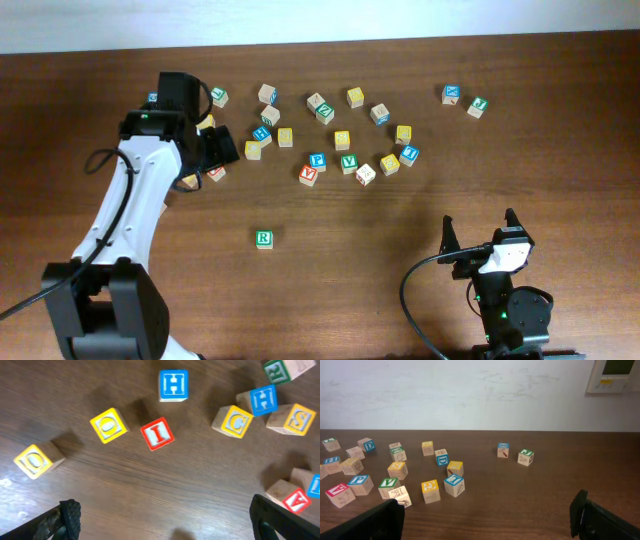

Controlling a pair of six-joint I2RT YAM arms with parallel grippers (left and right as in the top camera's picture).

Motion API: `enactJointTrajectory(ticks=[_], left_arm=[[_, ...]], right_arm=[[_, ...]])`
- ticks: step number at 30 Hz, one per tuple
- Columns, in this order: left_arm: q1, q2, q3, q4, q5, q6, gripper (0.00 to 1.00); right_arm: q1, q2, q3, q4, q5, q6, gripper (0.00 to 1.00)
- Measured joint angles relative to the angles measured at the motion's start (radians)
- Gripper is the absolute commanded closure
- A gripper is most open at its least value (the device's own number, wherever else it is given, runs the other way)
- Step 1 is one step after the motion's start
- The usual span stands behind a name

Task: Spell out RSS
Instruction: 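Release the R block and raise the left gripper to the left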

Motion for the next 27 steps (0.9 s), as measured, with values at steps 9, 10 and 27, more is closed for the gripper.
enactJointTrajectory(ticks=[9, 10, 27], left_arm=[[-0.017, 0.001, -0.008, 0.303, 0.157, -0.004, 0.01], [-0.032, 0.005, -0.007, 0.322, 0.164, -0.004, 0.01], [0.171, 0.109, -0.008, 0.156, -0.005, -0.067, 0.01]], right_arm=[[0.0, 0.0, 0.0, 0.0, 0.0, 0.0, 0.02], [0.0, 0.0, 0.0, 0.0, 0.0, 0.0, 0.02], [0.0, 0.0, 0.0, 0.0, 0.0, 0.0, 0.02]])
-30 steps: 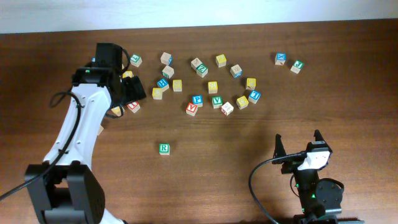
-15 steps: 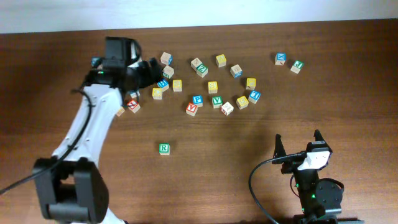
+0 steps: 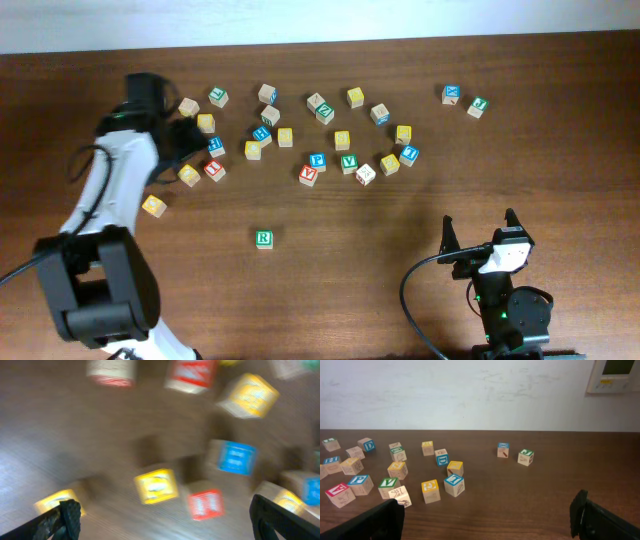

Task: Spell out RSS
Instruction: 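Release the R block and raise the left gripper to the left, then reach the right gripper to a yellow S block and grasp it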

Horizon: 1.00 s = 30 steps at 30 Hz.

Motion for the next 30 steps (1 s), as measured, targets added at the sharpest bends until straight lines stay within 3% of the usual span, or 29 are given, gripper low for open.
enactJointTrajectory(ticks=[7, 9, 13, 16, 18, 20, 23, 25, 28, 30], left_arm=[[0.098, -0.002, 0.0, -0.012, 0.0, -0.023, 0.01], [0.098, -0.002, 0.0, -0.012, 0.0, -0.023, 0.01], [0.098, -0.002, 0.0, -0.013, 0.0, -0.024, 0.01], [0.097, -0.002, 0.0, -0.012, 0.001, -0.024, 0.01], [0.098, -0.002, 0.0, -0.013, 0.001, -0.026, 0.01], [0.098, -0.002, 0.0, -0.013, 0.002, -0.026, 0.01], [0.097, -0.002, 0.0, -0.011, 0.003, -0.026, 0.01], [0.098, -0.003, 0.0, -0.013, 0.003, -0.026, 0.01], [0.097, -0.003, 0.0, -0.009, 0.003, -0.026, 0.01], [0.098, -0.004, 0.0, -0.012, 0.004, -0.026, 0.01]], right_arm=[[0.0, 0.001, 0.0, 0.03, -0.007, 0.013, 0.02], [0.0, 0.001, 0.0, 0.116, -0.104, 0.106, 0.02], [0.0, 0.003, 0.0, 0.257, -0.493, 0.486, 0.02], [0.0, 0.001, -0.001, 0.586, -0.567, 0.614, 0.02], [0.0, 0.0, 0.019, 0.653, -0.558, 0.648, 0.02], [0.0, 0.006, 0.089, 0.546, -0.535, 0.649, 0.02], [0.0, 0.099, 0.338, 0.128, -0.516, 0.458, 0.02], [0.0, 0.24, 0.54, -0.229, -0.457, 0.272, 0.02], [0.0, 0.525, 0.792, -0.525, -0.394, 0.131, 0.02], [0.0, 0.706, 0.92, -0.618, -0.41, 0.1, 0.02]])
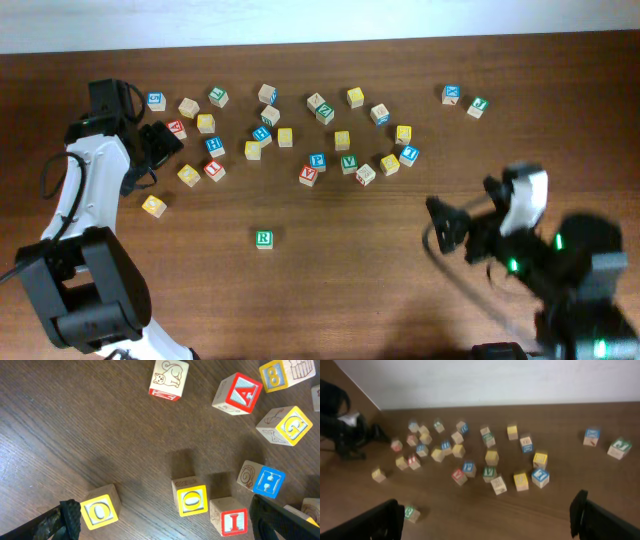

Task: Spell out RSS
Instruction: 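Reach the right gripper to a yellow S block and grasp it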

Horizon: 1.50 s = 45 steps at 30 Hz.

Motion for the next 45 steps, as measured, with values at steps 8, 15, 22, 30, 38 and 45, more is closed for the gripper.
enactJointTrajectory(ticks=[8, 15, 22, 30, 38, 45], left_arm=[[0.0, -0.002, 0.0, 0.0, 0.0, 0.0, 0.01], [0.0, -0.002, 0.0, 0.0, 0.0, 0.0, 0.01], [0.0, -0.002, 0.0, -0.002, 0.0, 0.0, 0.01], [0.0, -0.002, 0.0, 0.0, 0.0, 0.0, 0.01], [0.0, -0.002, 0.0, 0.0, 0.0, 0.0, 0.01], [0.0, -0.002, 0.0, 0.0, 0.0, 0.0, 0.01]], right_arm=[[0.011, 0.605, 0.216, -0.01, -0.638, -0.024, 0.02], [0.297, 0.854, 0.317, -0.194, -0.139, 0.168, 0.02], [0.352, 1.311, 1.015, -0.503, 0.278, 0.215, 0.29], [0.371, 1.544, 1.025, -0.229, 0.418, 0.218, 0.29], [0.456, 1.6, 1.026, -0.174, 0.581, 0.268, 0.33], [0.46, 1.658, 1.026, -0.155, 0.593, 0.29, 0.48]])
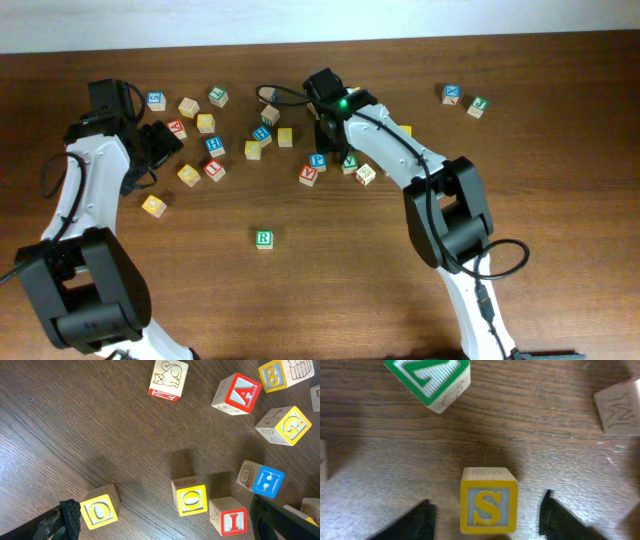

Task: Spell out RSS
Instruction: 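Reach the right gripper to a yellow S block and grasp it, then place the S block to the right of the R block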

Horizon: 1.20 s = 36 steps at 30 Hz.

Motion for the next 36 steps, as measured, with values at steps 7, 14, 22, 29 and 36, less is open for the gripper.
enactJointTrajectory(ticks=[7, 14, 22, 29, 36], left_arm=[[0.0, 0.0, 0.0, 0.0, 0.0, 0.0, 0.01], [0.0, 0.0, 0.0, 0.0, 0.0, 0.0, 0.01], [0.0, 0.0, 0.0, 0.0, 0.0, 0.0, 0.01], [0.0, 0.0, 0.0, 0.0, 0.0, 0.0, 0.01], [0.0, 0.0, 0.0, -0.001, 0.0, 0.0, 0.01]], right_arm=[[-0.005, 0.016, 0.0, 0.042, 0.0, -0.009, 0.61], [-0.005, 0.016, 0.0, 0.063, 0.007, -0.014, 0.68], [-0.005, 0.016, 0.0, 0.026, 0.011, -0.021, 0.72], [-0.005, 0.016, 0.084, -0.098, 0.011, -0.021, 0.73], [-0.003, -0.056, 0.502, -0.597, -0.065, -0.023, 0.8]])
